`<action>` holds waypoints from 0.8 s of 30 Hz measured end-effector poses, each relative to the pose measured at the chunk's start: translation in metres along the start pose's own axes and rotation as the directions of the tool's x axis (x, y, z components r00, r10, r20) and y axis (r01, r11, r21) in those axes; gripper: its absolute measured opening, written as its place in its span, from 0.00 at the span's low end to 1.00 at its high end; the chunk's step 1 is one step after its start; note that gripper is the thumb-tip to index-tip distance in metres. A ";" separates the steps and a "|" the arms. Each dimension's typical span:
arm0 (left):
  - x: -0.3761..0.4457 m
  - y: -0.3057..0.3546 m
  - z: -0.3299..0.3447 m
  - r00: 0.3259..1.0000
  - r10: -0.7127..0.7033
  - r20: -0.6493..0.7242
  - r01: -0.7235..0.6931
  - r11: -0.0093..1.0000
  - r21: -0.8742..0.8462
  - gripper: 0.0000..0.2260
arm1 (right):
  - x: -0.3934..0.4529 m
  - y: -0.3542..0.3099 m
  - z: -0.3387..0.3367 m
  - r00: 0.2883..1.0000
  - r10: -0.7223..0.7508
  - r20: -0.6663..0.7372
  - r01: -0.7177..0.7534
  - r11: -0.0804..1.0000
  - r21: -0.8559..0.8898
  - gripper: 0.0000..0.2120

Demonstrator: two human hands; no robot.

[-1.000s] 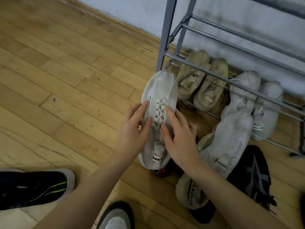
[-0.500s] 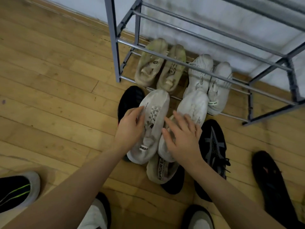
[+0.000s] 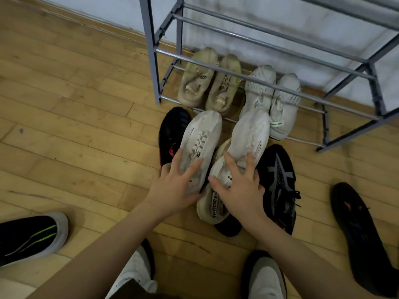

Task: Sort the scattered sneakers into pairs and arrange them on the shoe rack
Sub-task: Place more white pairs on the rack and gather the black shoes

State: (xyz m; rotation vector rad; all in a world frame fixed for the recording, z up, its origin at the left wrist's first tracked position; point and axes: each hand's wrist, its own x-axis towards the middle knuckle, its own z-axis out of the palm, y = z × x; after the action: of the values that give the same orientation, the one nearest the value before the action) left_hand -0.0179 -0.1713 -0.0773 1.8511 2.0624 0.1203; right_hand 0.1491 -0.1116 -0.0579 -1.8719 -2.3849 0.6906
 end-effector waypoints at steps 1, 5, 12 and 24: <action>0.001 0.001 0.001 1.000 -0.009 0.012 0.008 1.000 0.026 0.39 | -0.001 0.000 0.000 1.000 -0.004 0.005 0.004 0.999 0.047 0.32; 0.006 0.005 0.007 1.000 -0.024 -0.004 0.024 0.999 0.030 0.39 | -0.005 0.008 0.001 0.996 -0.061 -0.061 0.066 0.994 0.084 0.27; 0.009 0.002 0.016 0.994 0.003 -0.111 -0.010 0.998 -0.062 0.34 | -0.001 0.018 0.014 0.991 -0.096 -0.093 0.102 0.993 0.054 0.27; -0.023 0.005 -0.016 0.928 -0.050 -0.370 -0.056 0.961 -0.271 0.21 | -0.027 -0.003 -0.001 0.938 -0.269 -0.219 0.306 0.939 0.157 0.23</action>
State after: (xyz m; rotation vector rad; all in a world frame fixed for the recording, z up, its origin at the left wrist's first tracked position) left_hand -0.0167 -0.1903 -0.0561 1.7571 2.1440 0.7802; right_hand 0.1540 -0.1374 -0.0496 -1.4058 -2.3081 0.6471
